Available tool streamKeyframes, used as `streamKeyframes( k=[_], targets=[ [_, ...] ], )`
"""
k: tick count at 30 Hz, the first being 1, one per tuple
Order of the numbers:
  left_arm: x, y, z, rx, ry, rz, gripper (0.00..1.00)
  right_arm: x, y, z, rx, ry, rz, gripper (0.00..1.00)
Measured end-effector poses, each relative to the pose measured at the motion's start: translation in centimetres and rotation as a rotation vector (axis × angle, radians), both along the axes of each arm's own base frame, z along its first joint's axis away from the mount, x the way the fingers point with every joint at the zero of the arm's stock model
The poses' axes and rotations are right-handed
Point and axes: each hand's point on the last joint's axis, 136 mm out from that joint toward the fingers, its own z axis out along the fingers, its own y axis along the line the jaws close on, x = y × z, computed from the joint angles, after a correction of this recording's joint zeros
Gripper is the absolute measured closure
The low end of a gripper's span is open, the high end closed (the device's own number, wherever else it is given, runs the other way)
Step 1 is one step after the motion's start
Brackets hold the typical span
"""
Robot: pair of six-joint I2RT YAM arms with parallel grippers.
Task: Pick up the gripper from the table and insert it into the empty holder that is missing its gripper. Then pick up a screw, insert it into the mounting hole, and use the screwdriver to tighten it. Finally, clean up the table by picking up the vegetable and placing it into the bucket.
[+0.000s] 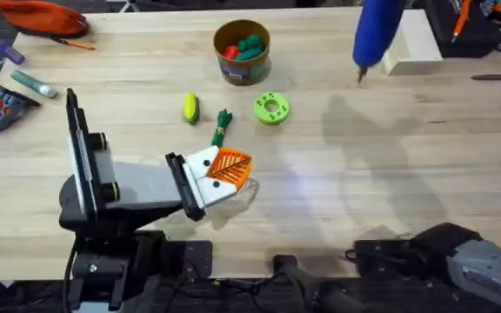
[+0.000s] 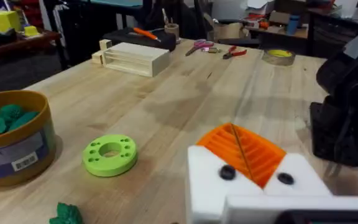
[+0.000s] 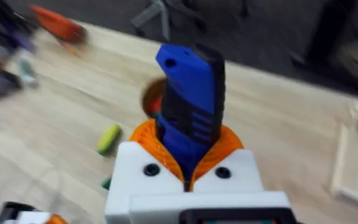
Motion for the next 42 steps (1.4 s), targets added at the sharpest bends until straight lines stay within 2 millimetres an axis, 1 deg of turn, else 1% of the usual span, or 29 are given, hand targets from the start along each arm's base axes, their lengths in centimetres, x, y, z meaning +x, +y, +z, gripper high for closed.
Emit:
streamKeyframes(
  k=[3, 5, 9, 14, 16, 17, 19, 26, 31, 34, 37, 42],
  targets=[
    [0.0, 0.0, 0.0, 0.0, 0.0, 0.0, 0.996, -2.1, 1.1, 2.9, 0.067, -0.087, 0.096, 0.977],
    [0.0, 0.0, 0.0, 0.0, 0.0, 0.0, 0.996, -3.4, 1.7, 4.0, 0.095, -0.112, 0.157, 0.977],
    [0.0, 0.0, 0.0, 0.0, 0.0, 0.0, 0.996, -5.4, 3.3, 4.8, 0.13, -0.129, 0.297, 0.977],
    [0.0, 0.0, 0.0, 0.0, 0.0, 0.0, 0.996, -6.4, 5.4, 6.1, 0.171, -0.214, 0.457, 0.977],
    [0.0, 0.0, 0.0, 0.0, 0.0, 0.0, 0.996, -6.5, 6.2, 5.9, 0.186, -0.234, 0.508, 0.977],
    [0.0, 0.0, 0.0, 0.0, 0.0, 0.0, 0.996, -6.3, 7.0, 4.7, 0.207, -0.246, 0.565, 0.977],
    [0.0, 0.0, 0.0, 0.0, 0.0, 0.0, 0.996, -6.2, 7.6, 3.9, 0.227, -0.264, 0.6, 0.977],
    [0.0, 0.0, 0.0, 0.0, 0.0, 0.0, 0.996, -6.0, 9.6, 2.5, 0.323, -0.365, 0.689, 0.977],
    [0.0, 0.0, 0.0, 0.0, 0.0, 0.0, 0.996, -5.7, 10.9, 0.7, 0.376, -0.339, 0.737, 0.977],
    [0.0, 0.0, 0.0, 0.0, 0.0, 0.0, 0.996, -5.6, 11.7, 0.3, 0.381, -0.363, 0.803, 0.977],
    [0.0, 0.0, 0.0, 0.0, 0.0, 0.0, 0.996, -5.8, 12.5, 0.1, 0.38, -0.402, 0.893, 0.977],
    [0.0, 0.0, 0.0, 0.0, 0.0, 0.0, 0.996, -6.3, 13.5, -0.9, 0.368, -0.442, 1.023, 0.977]
  ],
)
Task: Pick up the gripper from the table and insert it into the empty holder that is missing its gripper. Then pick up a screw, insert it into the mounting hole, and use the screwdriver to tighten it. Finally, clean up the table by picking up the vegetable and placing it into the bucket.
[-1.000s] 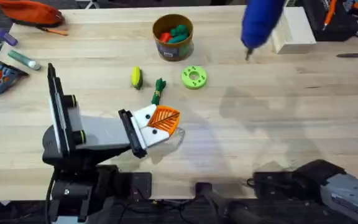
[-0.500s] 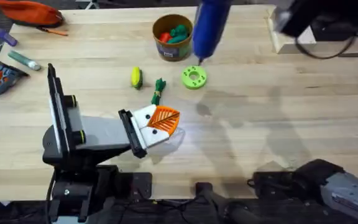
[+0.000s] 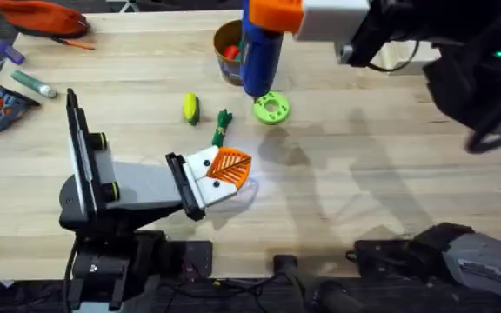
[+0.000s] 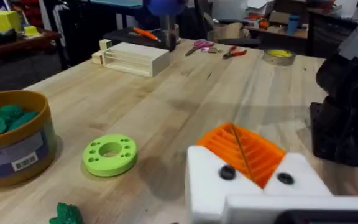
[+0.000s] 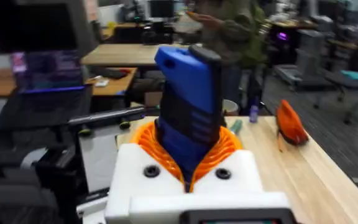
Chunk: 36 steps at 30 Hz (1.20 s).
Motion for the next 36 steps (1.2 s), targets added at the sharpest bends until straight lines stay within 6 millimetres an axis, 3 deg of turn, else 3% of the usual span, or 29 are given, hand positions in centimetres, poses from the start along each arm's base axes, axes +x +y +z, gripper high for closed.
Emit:
streamKeyframes(
  k=[17, 24, 30, 36],
  targets=[
    [0.0, 0.0, 0.0, 0.0, 0.001, 0.0, 0.996, -5.1, 1.8, -0.6, -0.024, -0.13, 0.247, 0.977],
    [0.0, 0.0, 0.0, 0.0, 0.001, 0.0, 0.996, -6.9, 3.4, 0.8, -0.002, -0.189, 0.318, 0.977],
    [0.0, 0.0, 0.0, 0.0, 0.001, 0.0, 0.996, -7.3, 5.7, 0.5, -0.007, -0.184, 0.396, 0.977],
    [0.0, 0.0, 0.0, 0.0, 0.001, 0.0, 0.996, -7.1, 6.3, -0.5, -0.025, -0.165, 0.427, 0.977]
  ],
)
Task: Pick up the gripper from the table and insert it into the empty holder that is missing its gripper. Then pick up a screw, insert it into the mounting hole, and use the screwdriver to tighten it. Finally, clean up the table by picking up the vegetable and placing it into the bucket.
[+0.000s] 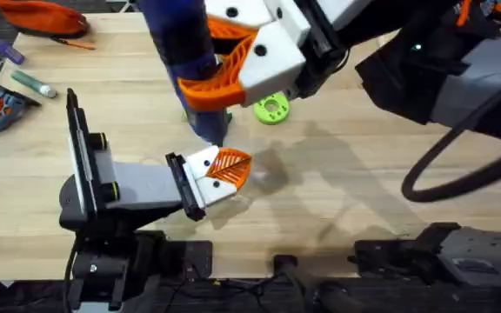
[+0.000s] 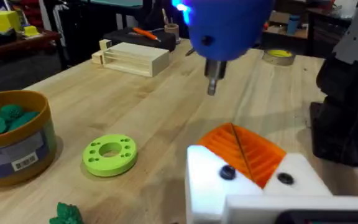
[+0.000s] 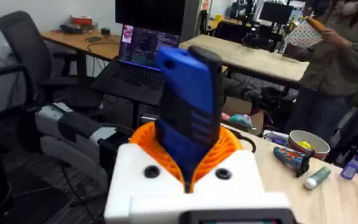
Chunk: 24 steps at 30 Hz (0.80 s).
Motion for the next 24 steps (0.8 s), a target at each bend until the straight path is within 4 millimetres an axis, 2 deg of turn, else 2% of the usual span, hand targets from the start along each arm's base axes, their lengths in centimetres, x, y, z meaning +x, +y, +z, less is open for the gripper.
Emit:
streamKeyframes(
  k=[12, 24],
  targets=[
    [0.0, 0.0, 0.0, 0.0, -0.001, 0.0, 0.996, -1.5, -0.6, -0.5, -0.016, -0.054, 0.095, 0.977],
    [0.0, 0.0, 0.0, 0.0, 0.0, 0.0, 0.996, -3.0, -0.1, -0.6, 0.0, -0.089, 0.14, 0.977]
  ],
)
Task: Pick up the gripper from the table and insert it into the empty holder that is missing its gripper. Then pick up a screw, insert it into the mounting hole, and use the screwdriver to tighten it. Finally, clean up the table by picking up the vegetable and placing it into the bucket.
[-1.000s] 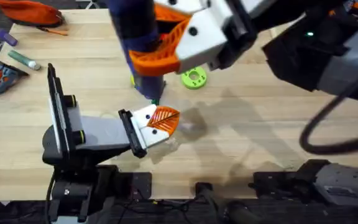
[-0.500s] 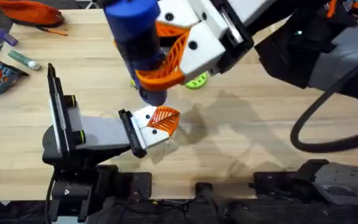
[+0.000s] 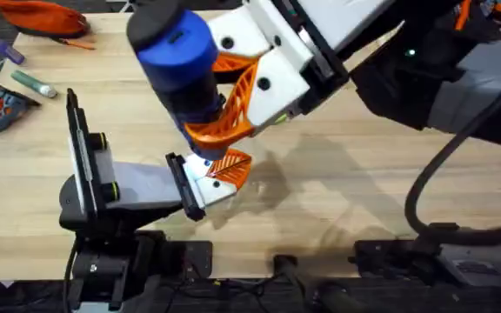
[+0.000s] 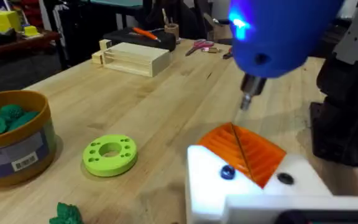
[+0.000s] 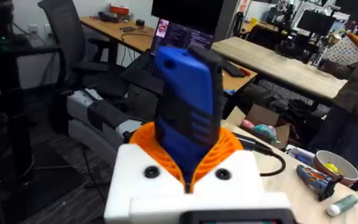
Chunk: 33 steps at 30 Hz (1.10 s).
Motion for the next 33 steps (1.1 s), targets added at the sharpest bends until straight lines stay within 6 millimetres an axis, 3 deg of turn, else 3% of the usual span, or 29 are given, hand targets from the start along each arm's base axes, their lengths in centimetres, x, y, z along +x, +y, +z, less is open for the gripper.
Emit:
streamKeyframes(
  k=[9, 18, 33],
  targets=[
    [0.0, 0.0, 0.0, 0.0, 0.0, 0.0, 0.996, -0.7, 0.7, -0.5, -0.009, 0.01, 0.031, 0.977],
    [0.0, 0.0, 0.0, 0.0, 0.0, 0.0, 0.996, -0.2, 1.1, -0.8, -0.012, 0.023, 0.014, 0.977],
    [0.0, 0.0, 0.0, 0.0, 0.0, 0.0, 0.996, 0.1, 1.6, 0.1, 0.009, 0.016, -0.008, 0.977]
  ],
)
